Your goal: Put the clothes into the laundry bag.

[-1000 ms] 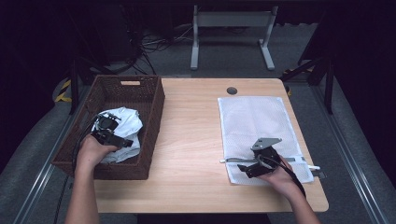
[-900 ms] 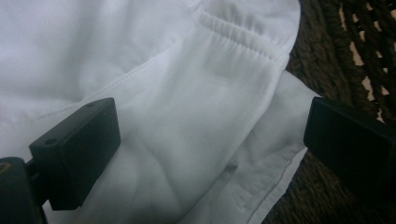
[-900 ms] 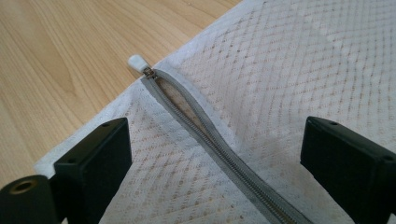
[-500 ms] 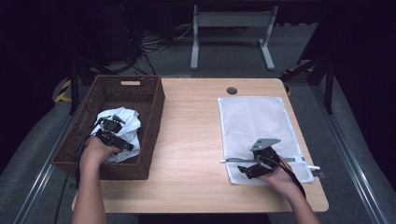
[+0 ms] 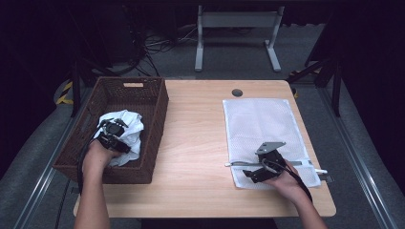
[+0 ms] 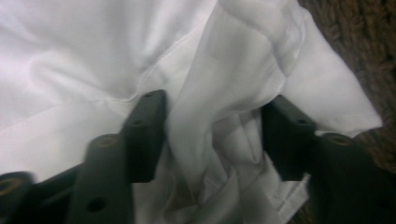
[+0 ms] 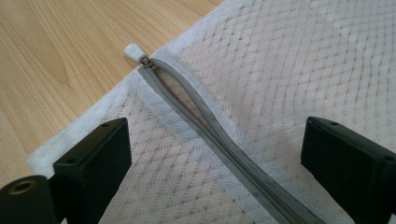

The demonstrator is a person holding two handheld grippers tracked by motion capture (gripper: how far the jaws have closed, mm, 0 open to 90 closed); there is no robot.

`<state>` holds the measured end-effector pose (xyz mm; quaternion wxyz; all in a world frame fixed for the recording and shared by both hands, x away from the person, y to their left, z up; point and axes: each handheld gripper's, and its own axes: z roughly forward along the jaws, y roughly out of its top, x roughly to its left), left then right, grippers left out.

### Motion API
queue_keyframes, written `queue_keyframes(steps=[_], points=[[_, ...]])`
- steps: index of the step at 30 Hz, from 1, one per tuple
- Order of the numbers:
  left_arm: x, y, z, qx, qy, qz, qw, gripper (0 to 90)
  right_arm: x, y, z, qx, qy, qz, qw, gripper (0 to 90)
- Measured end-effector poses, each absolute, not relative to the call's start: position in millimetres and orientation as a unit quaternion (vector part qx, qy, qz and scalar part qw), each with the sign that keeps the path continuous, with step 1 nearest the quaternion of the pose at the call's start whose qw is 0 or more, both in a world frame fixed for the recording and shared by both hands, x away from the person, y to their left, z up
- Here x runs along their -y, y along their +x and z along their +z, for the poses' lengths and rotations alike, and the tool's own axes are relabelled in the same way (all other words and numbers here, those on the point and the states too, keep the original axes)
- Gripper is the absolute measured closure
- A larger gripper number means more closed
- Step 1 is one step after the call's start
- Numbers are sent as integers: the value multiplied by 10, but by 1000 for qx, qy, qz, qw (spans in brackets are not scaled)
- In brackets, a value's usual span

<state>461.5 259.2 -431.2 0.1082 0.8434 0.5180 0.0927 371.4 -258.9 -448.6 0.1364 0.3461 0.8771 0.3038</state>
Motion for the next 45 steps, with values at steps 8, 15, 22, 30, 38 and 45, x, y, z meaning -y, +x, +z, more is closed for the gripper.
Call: queue_keyframes(steps=[8,15,22,30,38,45], points=[[-2576,4606,-4271,-523,841,101,92,778,2595,3707,-4474,-876,347,307,135,95],[-2606,4576,-4195,-531,832,110,117,817,2604,3711,-4477,-875,350,307,134,95],[-2656,4556,-4108,-542,818,111,160,820,2610,3715,-4480,-875,351,306,132,97],[-2759,4501,-3951,-548,791,119,244,825,2643,3725,-4477,-874,352,308,134,99],[-2863,4440,-3736,-546,766,116,319,827,2656,3725,-4470,-873,353,310,135,99],[-2901,4379,-3607,-534,750,129,368,831,2660,3722,-4468,-873,352,310,137,99]])
